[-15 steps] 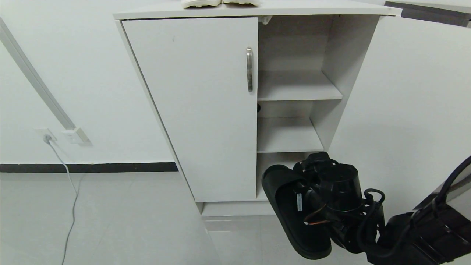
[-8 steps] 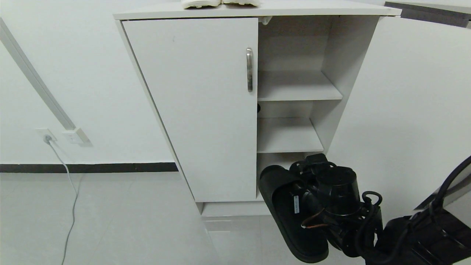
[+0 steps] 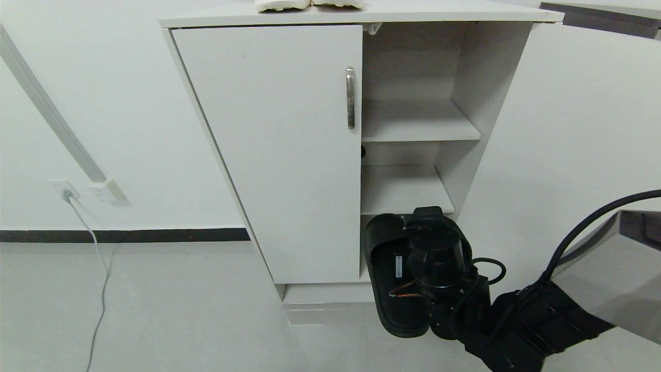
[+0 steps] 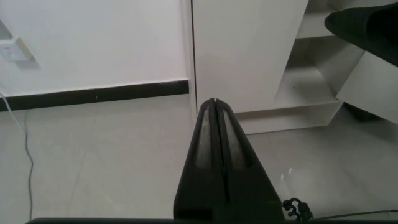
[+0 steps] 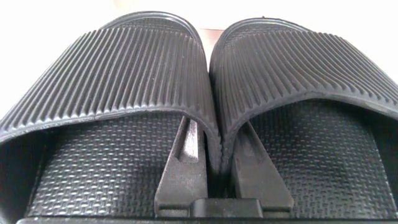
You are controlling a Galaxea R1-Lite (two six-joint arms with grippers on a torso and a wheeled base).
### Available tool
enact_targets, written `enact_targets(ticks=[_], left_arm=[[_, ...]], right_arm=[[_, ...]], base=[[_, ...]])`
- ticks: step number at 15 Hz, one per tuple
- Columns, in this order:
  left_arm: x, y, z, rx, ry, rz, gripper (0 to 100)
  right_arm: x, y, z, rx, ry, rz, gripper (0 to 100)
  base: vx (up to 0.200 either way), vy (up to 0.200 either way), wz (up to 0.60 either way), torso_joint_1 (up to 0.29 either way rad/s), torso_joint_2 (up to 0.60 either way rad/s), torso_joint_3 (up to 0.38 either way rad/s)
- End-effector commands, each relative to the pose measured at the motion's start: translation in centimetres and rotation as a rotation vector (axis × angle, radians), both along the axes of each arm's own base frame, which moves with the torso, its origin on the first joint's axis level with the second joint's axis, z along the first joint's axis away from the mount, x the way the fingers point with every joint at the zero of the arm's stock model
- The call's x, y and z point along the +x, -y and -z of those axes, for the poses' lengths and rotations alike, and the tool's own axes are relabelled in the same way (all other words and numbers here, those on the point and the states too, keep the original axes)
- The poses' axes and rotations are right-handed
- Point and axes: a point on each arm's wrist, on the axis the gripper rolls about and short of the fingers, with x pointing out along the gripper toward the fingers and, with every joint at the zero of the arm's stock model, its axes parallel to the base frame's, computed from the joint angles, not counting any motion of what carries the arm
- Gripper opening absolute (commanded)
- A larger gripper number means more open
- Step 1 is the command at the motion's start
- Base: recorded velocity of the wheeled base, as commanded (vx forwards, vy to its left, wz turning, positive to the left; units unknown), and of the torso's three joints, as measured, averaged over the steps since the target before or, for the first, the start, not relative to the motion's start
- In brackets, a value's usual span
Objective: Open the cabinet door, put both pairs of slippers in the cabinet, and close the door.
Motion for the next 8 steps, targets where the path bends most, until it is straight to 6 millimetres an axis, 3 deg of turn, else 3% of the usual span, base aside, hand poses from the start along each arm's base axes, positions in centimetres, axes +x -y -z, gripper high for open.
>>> enact_targets(ticks=[1,2,8], left_arm=[[0.02,0.00,-0.01,-0.001,-0.003,-0.001,0],[0.02,0.00,-0.01,-0.001,-0.003,-0.001,0],[0.02,0.00,-0.01,-0.011,-0.004,-0.002,0]], right_arm=[[0.82,-0.73,1.31,-0.007,-0.013,0.011,0],[0.93,-0.67,1.49,-0.009,-0.016,0.016,0],[0.98,-0.63,2.30,-0.026,-0.032,0.019,0]], base=[[0.000,0.000,0.00,0.000,0.00,0.000],[0.000,0.000,0.00,0.000,0.00,0.000],[0.000,-0.200,0.00,0.004,0.00,0.004]])
